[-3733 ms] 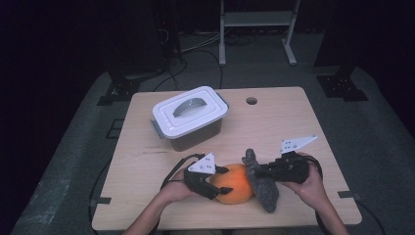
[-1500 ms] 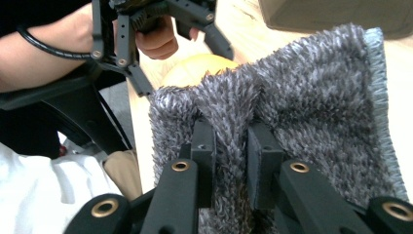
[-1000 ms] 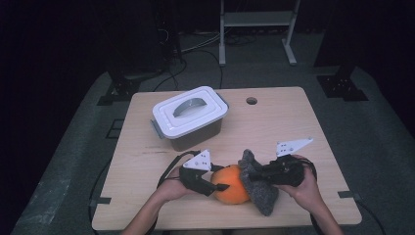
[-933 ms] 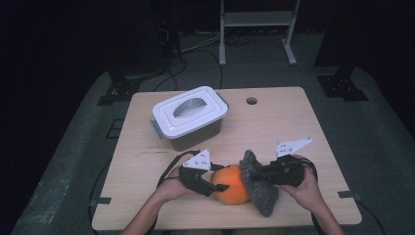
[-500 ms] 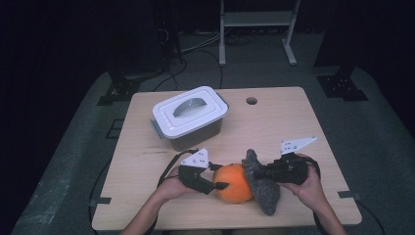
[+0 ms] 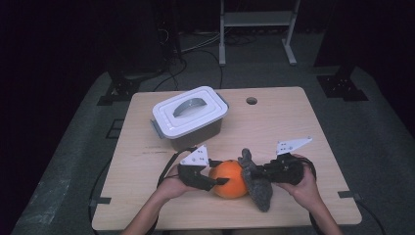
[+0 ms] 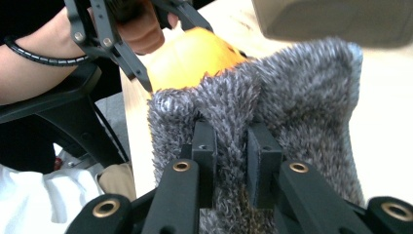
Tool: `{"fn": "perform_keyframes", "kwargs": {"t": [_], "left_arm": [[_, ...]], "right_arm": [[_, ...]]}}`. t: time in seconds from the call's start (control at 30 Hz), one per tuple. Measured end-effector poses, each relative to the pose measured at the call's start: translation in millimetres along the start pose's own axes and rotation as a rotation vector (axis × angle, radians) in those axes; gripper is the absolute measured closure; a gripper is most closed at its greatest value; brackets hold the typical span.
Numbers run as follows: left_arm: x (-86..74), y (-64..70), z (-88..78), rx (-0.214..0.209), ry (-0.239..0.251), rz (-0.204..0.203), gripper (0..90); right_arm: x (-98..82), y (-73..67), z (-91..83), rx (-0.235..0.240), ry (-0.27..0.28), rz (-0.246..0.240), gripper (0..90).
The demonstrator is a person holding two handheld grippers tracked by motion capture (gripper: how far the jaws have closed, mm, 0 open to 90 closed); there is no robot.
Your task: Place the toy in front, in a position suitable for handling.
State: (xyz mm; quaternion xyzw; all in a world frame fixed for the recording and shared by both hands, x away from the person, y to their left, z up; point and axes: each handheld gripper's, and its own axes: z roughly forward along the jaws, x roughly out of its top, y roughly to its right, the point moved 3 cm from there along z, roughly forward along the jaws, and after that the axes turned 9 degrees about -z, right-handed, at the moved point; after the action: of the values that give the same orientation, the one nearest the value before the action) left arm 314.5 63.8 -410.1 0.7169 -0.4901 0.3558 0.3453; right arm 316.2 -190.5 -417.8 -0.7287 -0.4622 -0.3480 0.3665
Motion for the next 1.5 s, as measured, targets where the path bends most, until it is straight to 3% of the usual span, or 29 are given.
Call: {"fn": "perform_keyframes", "kwargs": {"t": [0.1,0.17,0.27,0.43,0.57,0.77,0.87,0.93,1.07,1.2,1.33,1.43,1.5], "left_arm": [[0.1,0.7,1.3,-0.012,-0.001,-0.004,39.2],[1.0,-0.7,1.8,-0.016,0.002,-0.030,33.1],[1.8,-2.2,2.6,-0.017,0.003,-0.069,23.6],[-1.2,0.8,6.3,-0.041,-0.016,-0.037,24.0],[-2.2,3.2,5.4,-0.081,-0.017,-0.012,31.4],[-5.4,1.3,12.3,-0.047,-0.026,-0.025,23.0],[-8.3,1.9,13.2,-0.049,-0.019,-0.028,27.1],[-7.9,4.0,13.4,-0.034,-0.012,-0.004,35.8],[-4.3,4.8,9.5,-0.024,-0.002,-0.003,44.6],[-2.0,2.4,4.7,-0.029,0.018,-0.019,47.4],[-0.1,4.0,3.6,-0.041,0.039,-0.024,48.0],[2.2,4.9,1.5,-0.046,0.048,-0.023,48.0],[2.5,5.3,1.2,-0.045,0.050,-0.021,47.9]], "right_arm": [[8.8,-8.0,-1.1,0.028,0.046,-0.021,75.8],[9.8,-10.3,3.4,0.023,0.022,-0.037,75.7],[4.2,-7.0,8.2,0.032,0.004,-0.024,75.8],[-0.6,-0.5,3.9,0.016,0.006,0.000,75.8],[-6.6,6.5,0.9,0.001,-0.003,0.022,75.8],[-8.6,10.0,-2.1,-0.004,0.004,0.048,76.1],[-1.3,2.7,-4.1,-0.004,0.020,0.020,76.3],[6.5,-3.3,-5.9,0.030,0.064,0.006,76.3],[7.7,-6.0,-2.1,0.031,0.049,-0.008,76.4],[-0.1,2.3,-3.2,0.035,0.050,0.024,76.4],[-8.3,8.3,-7.0,0.019,0.013,0.047,76.4],[-1.7,2.9,-10.1,0.007,0.027,0.022,76.4],[7.1,-5.2,-10.4,0.040,0.072,0.000,76.3]]}}
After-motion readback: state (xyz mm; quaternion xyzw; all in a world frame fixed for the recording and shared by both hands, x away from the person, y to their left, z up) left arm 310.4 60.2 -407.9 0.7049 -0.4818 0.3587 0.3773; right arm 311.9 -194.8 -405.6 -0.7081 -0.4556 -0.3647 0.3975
